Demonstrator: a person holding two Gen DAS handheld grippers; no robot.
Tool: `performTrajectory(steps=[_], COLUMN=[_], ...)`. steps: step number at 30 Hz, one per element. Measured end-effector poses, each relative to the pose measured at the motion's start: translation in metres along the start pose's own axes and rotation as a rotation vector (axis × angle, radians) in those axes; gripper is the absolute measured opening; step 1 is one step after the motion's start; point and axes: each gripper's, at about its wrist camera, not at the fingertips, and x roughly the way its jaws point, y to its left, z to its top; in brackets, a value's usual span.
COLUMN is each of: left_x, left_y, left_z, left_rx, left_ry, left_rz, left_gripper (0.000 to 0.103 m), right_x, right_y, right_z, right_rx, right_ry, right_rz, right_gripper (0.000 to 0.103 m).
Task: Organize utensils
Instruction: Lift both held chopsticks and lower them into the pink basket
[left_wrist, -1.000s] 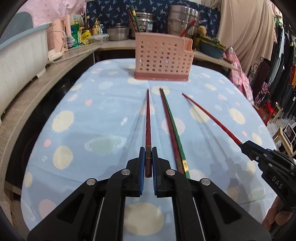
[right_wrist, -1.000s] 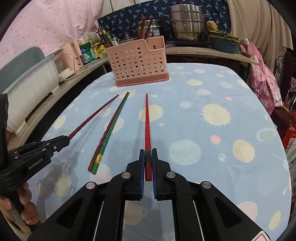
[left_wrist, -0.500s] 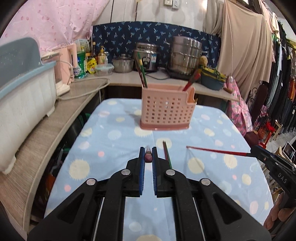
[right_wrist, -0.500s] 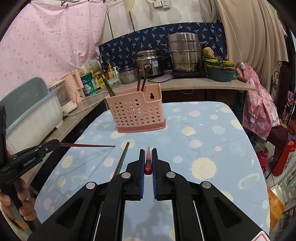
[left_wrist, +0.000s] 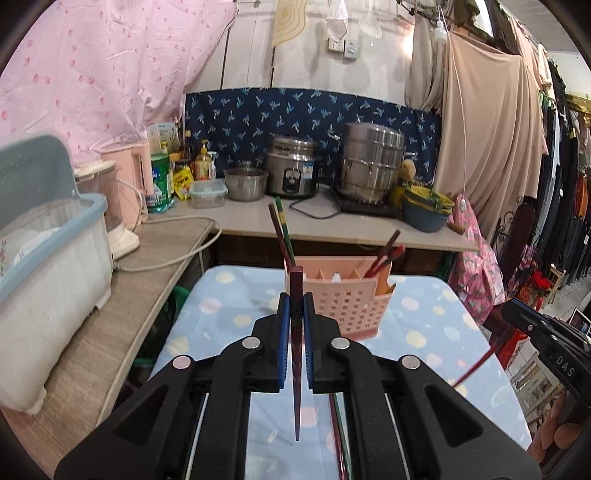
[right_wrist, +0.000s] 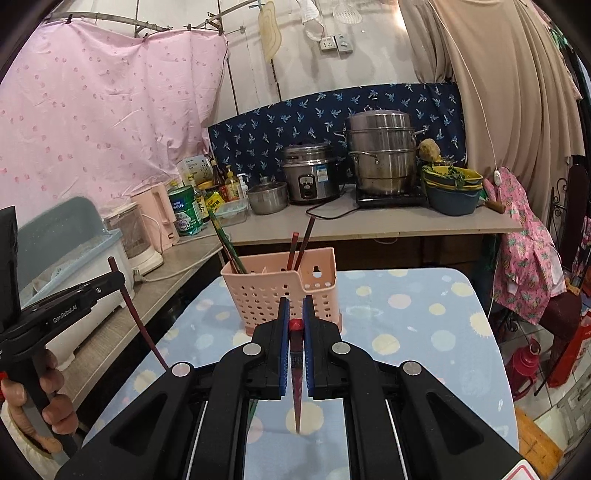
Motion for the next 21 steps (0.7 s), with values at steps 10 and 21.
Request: performTrajectory(steps=[10,21], left_x=[0.003,0.044], left_y=[0.0,-0.004], left_z=[0.073,0.149], left_rx=[-0.008,-0.023], left_ry=[-0.125,-0.208], left_rz=[-0.016,-0.031], left_gripper=[0.007,0.007], right_x=[0.014,0.066], right_y=[0.016,0.029], right_z=[0.075,0.171], right_rx=[-0.004,0.012], right_ry=[-0.103,-0.209], right_rz=[0.076,0.112], right_gripper=[0.007,0.007])
